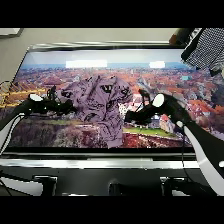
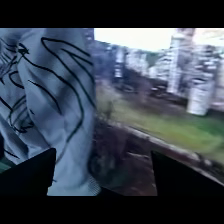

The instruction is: Fold the clothes and pants, and hang the long-sleeved shirts on hangers.

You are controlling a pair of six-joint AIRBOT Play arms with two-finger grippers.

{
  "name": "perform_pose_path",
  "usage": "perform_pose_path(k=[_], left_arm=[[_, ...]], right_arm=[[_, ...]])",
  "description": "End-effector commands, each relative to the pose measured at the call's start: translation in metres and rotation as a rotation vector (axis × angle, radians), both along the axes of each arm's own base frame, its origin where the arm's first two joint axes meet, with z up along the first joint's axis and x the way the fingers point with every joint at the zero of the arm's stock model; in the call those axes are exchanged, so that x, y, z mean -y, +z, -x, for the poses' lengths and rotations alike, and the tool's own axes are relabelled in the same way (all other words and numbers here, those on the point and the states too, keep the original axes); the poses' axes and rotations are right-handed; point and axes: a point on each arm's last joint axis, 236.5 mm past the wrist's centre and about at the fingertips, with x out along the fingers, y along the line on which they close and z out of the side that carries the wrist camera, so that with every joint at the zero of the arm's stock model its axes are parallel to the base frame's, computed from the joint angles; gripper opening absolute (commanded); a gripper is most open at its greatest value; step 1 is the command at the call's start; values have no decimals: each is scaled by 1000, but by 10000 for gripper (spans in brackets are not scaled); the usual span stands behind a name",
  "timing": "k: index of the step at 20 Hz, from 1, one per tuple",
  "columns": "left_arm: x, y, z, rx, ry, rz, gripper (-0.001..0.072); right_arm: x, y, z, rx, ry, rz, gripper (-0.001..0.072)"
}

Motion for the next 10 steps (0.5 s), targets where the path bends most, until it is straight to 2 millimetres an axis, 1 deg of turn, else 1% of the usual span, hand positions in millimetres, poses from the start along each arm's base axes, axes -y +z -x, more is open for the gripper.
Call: perform_pose_path(k=[1,3,4,5,6,7,8,9,10], left_arm=[[1,0,0,-1,1,4,26],[1,1,0,-1,1,4,26],[1,1,0,1,1,4,26],[1,4,-1,7,1,4,25],[1,7,-2,15,1,3,26],[1,13,-3,29,0,2,25],[1,21,-4,47,1,1,25],[0,33,-6,73,1,-1,25],[-1,46,-7,102,3,-2,25]], right_arm=[[-37,-31,0,-102,-70,-176,681],[-47,-45,3,-156,-85,-219,672],[-51,-50,4,-171,-87,-239,640],[-53,-52,4,-175,-78,-253,556],[-54,-52,5,-170,-68,-255,394],[-54,-50,6,-172,-64,-257,113],[-54,-45,6,-172,-67,-262,32],[-52,-34,3,-146,-65,-261,30],[-43,-19,-4,-102,-64,-236,30]])
